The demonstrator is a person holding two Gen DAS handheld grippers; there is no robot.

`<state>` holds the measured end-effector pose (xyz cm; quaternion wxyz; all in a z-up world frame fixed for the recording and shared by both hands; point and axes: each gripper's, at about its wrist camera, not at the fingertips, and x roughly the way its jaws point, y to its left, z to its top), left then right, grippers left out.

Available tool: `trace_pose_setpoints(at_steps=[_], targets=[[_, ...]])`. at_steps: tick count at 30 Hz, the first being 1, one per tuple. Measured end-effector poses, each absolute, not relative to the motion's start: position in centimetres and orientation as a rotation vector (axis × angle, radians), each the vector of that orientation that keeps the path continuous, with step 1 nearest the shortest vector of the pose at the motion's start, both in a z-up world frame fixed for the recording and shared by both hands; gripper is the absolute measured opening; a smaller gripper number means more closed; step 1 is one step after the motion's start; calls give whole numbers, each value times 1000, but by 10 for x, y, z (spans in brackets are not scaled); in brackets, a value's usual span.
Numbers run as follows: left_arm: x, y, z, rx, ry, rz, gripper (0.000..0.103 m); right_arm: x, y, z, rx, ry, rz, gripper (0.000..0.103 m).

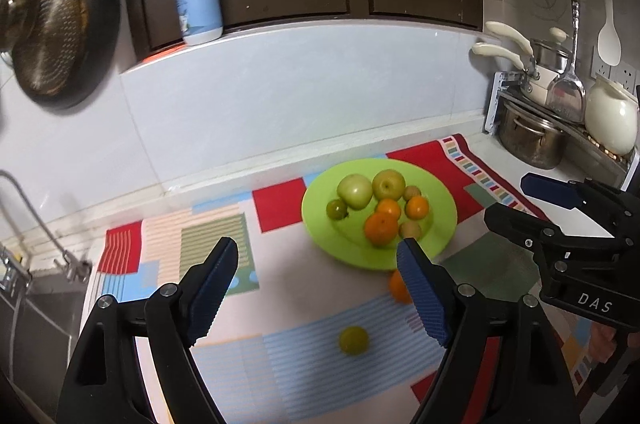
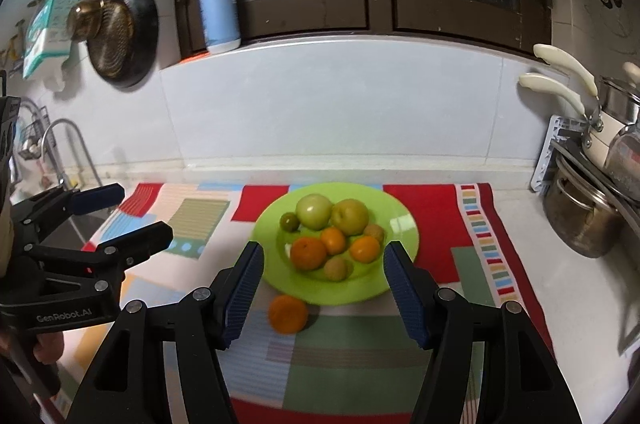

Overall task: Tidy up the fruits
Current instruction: 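Withdraw both tools toward the last orange and green lime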

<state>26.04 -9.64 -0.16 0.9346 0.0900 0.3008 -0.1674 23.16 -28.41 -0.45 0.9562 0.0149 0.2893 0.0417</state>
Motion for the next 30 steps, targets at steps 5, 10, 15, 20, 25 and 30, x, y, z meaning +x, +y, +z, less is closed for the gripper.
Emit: trace_pose_setpoints(at_steps=[5,10,15,20,25,30], targets=[[242,-91,-10,202,612,-317,82,220,-277,-11,-2,609,112,63],[228,-88,-19,224,608,-314,82,212,-271,-17,-25,627,136,63],[223,-86,-35,215,653,-325,82,208,-266,-27,-45,657,157,63],[225,-88,-55,205,708,-349,82,207,-261,-42,-70,691,173,63],[231,-91,-74,219,752,-368,81,213,-257,-58,-89,731,178,63],[243,-95,-91,207,805,-398,77,223,-256,-73,-92,776,185,63]])
